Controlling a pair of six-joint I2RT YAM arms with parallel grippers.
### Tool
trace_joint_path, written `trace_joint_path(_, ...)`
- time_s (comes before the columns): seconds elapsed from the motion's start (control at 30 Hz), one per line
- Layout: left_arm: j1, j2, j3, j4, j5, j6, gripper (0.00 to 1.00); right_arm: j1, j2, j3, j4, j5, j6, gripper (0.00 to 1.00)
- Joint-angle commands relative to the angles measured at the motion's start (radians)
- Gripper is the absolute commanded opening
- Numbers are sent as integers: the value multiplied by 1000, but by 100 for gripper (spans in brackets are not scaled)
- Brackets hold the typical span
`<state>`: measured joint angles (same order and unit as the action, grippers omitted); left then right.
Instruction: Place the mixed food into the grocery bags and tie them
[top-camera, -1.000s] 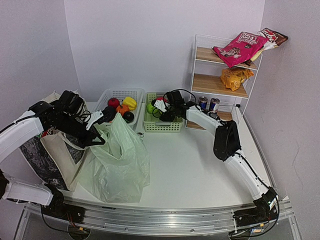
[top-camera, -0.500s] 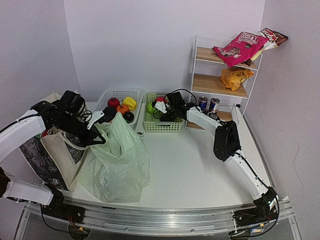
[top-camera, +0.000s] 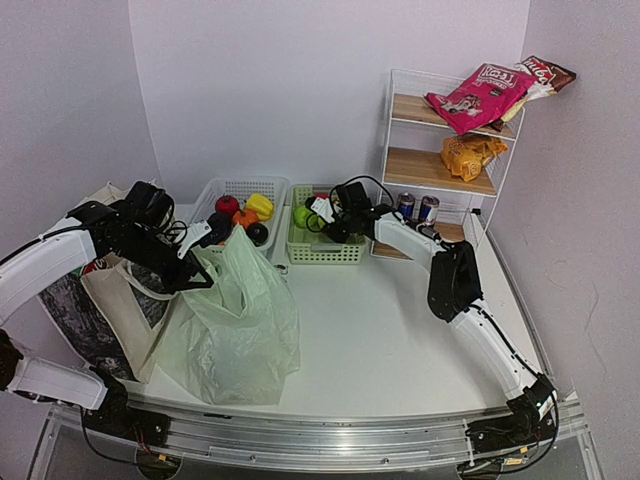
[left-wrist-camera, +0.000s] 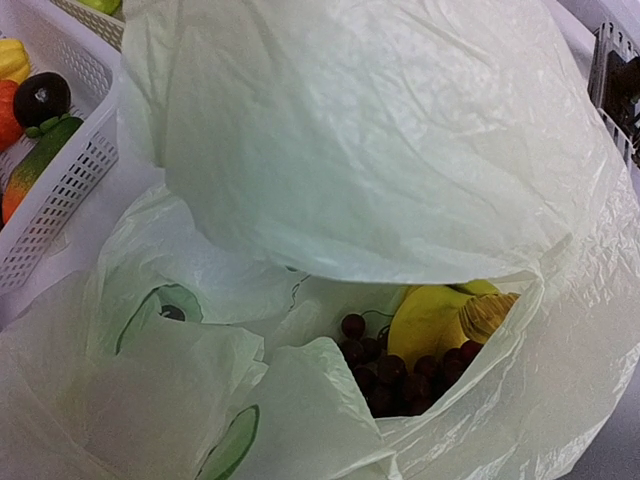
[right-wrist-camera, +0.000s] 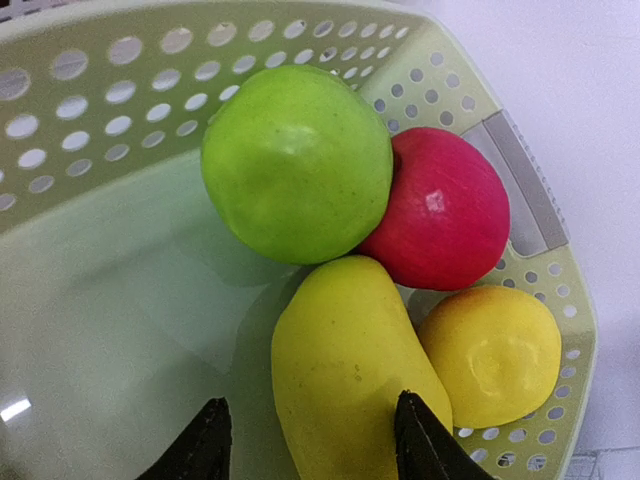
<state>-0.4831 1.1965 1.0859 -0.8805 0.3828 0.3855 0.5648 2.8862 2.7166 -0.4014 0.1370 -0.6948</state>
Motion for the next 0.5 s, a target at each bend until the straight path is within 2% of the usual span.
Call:
trace_joint_path(0.0,6,-8,29,19,-2,3,0,-21,-25,-96,-258,-129,101,47)
trace_joint_path(0.13,7,-16,24,20,-2,3,0,9,-117,-168,-264,-220,118,49)
trace_joint_path(0.3,8,-23,19,20,2,4,0,16,-194,-156,-261,-367,227,55)
trace_joint_path(0.47,9,-28,11,20,8,6,0,13,-201,-77,-210,-340,312,61)
